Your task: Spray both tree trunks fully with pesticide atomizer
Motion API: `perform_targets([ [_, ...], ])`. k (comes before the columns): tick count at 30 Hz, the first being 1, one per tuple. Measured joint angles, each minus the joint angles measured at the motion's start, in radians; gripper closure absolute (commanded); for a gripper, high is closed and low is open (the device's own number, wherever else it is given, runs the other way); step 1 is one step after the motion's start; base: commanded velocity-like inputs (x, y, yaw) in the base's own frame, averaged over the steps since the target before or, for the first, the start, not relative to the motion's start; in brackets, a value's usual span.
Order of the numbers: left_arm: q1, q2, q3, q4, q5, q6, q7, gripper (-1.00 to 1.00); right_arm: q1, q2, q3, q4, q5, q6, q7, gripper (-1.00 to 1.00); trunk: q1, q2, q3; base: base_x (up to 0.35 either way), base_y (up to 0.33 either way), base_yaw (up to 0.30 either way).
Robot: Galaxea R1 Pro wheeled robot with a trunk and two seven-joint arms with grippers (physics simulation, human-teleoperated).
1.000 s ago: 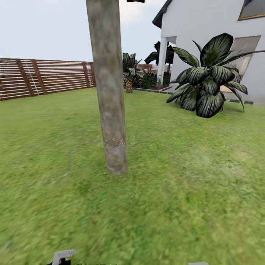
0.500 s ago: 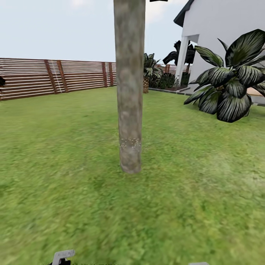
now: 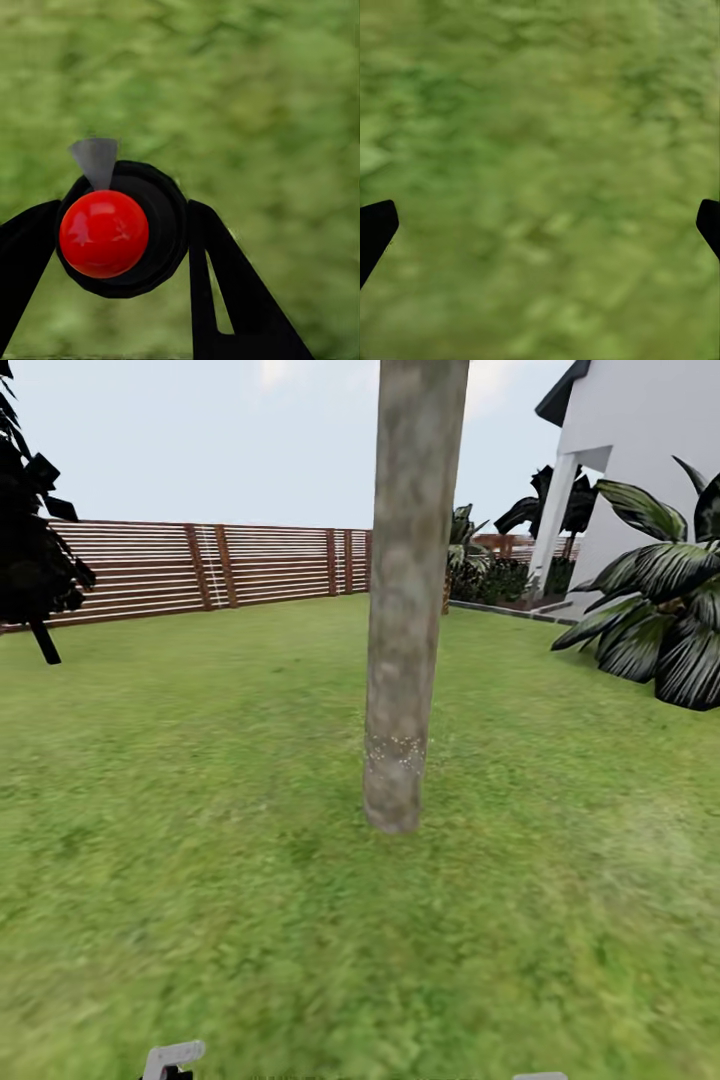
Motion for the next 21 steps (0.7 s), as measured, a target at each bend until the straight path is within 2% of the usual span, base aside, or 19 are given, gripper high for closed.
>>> perform_targets([
  [10,0.0,0.0,0.001,0.0,0.0,0.0,0.001,1.0,0.0,0.0,0.001,0.0,0.0,0.0,0.0,-1.0,0.0,0.0,0.0,-0.241,-0.18,0.285],
  [14,0.0,0.0,0.0,0.0,0.025,0.0,0.001,1.0,0.0,0.0,0.001,0.0,0.0,0.0,0.0,-1.0,0.0,0.0,0.0,-0.054,-0.013,0.285],
  [21,0.0,0.0,0.0,0.001,0.028,0.0,0.0,1.0,0.0,0.0,0.001,0.0,0.0,0.0,0.0,-1.0,0.0,0.0,0.0,-0.003,-0.001,0.286],
])
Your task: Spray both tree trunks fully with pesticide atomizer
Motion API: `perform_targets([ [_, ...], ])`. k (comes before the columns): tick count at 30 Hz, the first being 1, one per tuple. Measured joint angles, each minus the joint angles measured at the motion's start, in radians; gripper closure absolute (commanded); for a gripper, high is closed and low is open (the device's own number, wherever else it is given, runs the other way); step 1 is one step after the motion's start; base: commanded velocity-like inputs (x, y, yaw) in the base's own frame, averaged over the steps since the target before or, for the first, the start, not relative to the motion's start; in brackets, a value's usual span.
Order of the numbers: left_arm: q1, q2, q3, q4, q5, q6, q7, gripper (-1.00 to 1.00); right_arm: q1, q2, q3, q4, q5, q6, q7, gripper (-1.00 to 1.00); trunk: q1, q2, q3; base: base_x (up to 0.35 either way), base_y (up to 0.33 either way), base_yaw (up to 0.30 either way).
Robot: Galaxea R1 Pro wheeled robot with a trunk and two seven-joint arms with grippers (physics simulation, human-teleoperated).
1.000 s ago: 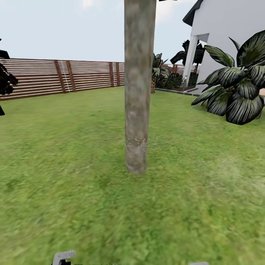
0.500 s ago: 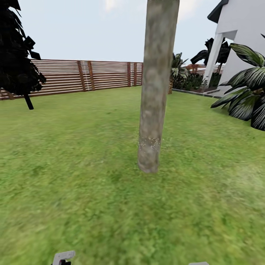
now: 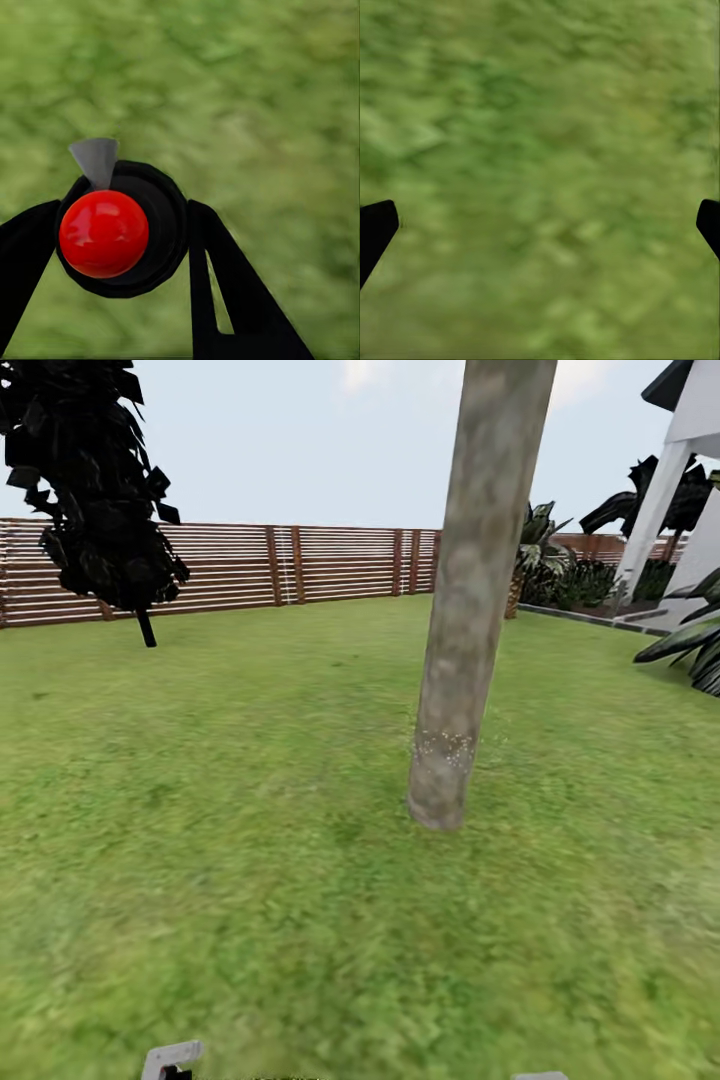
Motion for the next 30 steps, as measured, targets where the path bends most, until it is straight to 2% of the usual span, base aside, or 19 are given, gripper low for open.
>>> perform_targets([
  [30,0.0,0.0,-0.001,0.015,0.0,-0.001,-0.001,1.0,0.0,0.002,0.0,0.0,0.0,0.0,0.0,-1.0,0.0,0.0,0.0,0.0,0.0,0.285],
])
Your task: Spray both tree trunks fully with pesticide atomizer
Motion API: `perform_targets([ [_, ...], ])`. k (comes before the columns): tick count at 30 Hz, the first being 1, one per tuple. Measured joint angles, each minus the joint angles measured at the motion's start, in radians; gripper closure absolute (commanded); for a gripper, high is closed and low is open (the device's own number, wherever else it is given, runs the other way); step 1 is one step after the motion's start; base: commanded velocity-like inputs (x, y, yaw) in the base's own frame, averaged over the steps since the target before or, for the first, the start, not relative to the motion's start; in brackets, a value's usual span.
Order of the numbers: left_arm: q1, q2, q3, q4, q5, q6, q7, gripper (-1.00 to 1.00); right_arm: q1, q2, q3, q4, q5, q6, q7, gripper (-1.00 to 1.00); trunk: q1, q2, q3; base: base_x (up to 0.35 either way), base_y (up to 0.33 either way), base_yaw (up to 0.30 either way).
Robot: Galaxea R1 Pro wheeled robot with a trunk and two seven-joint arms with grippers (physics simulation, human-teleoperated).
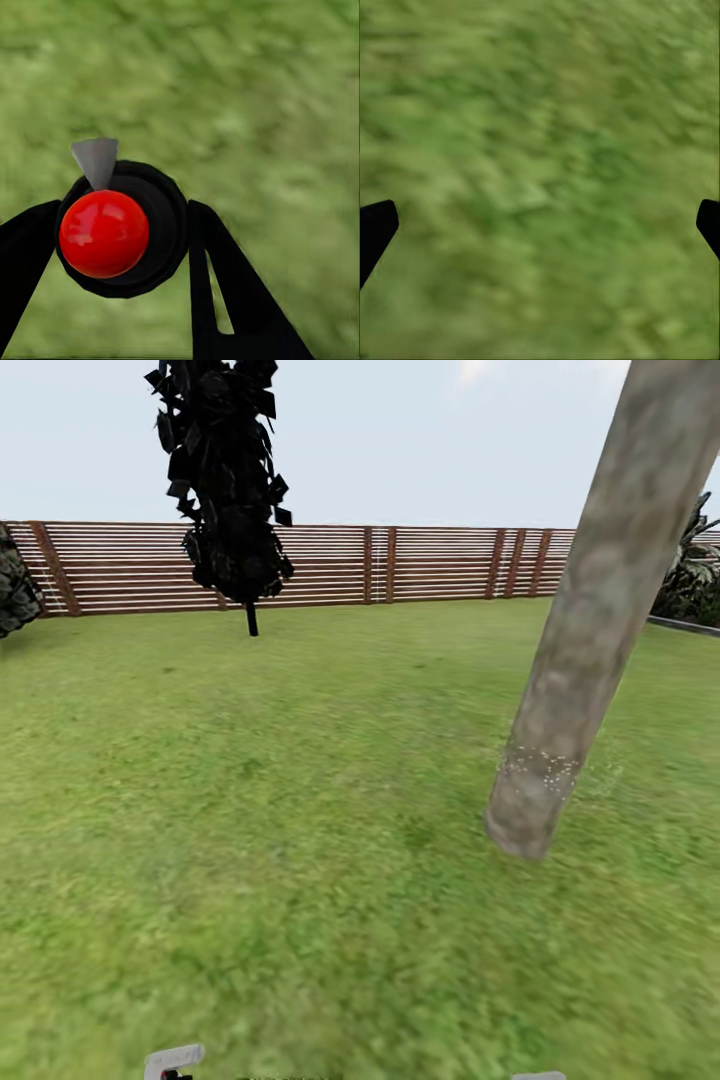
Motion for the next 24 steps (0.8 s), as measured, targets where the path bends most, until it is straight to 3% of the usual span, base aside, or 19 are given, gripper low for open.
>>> perform_targets([
  [24,0.0,0.0,0.0,0.0,0.0,0.0,0.0,1.0,0.0,0.0,0.0,0.0,0.0,0.0,0.0,-1.0,0.0,0.0,0.0,0.0,0.0,0.285],
])
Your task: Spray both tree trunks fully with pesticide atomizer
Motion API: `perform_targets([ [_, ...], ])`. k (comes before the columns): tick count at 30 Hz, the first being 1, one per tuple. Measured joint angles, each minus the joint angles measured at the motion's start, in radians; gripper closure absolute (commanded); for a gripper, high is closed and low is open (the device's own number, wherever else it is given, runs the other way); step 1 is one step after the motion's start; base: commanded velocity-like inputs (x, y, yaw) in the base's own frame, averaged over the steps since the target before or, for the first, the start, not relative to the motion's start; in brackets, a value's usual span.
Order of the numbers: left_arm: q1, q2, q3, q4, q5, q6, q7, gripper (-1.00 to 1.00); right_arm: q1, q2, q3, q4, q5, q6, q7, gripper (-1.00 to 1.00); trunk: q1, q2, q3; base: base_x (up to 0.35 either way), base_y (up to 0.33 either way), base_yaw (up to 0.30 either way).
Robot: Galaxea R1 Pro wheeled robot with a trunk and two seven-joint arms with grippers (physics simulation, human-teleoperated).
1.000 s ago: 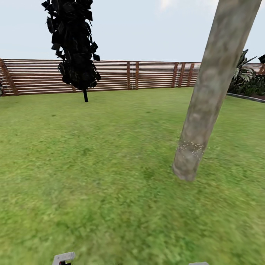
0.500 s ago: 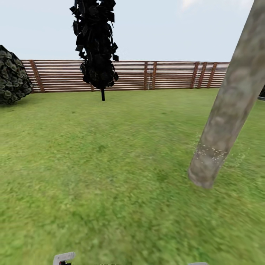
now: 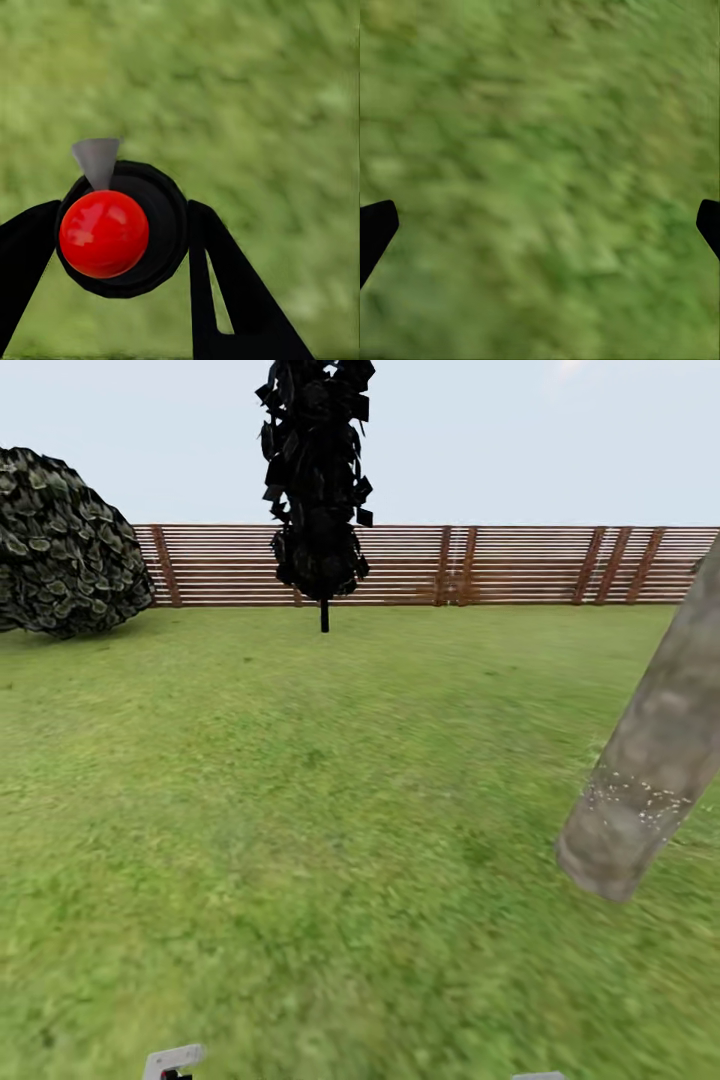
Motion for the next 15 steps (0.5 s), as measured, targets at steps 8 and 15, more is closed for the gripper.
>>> perform_targets([
  [8,0.0,0.0,0.0,0.0,0.0,0.0,0.0,1.0,0.0,0.0,0.0,0.0,0.0,0.0,0.0,-1.0,0.0,0.0,0.0,0.0,0.0,0.285],
  [15,0.0,0.0,0.0,0.0,0.0,0.0,-0.001,1.0,0.0,0.0,0.0,0.0,0.0,0.0,0.0,-1.0,0.0,0.0,0.0,0.0,0.0,0.285],
])
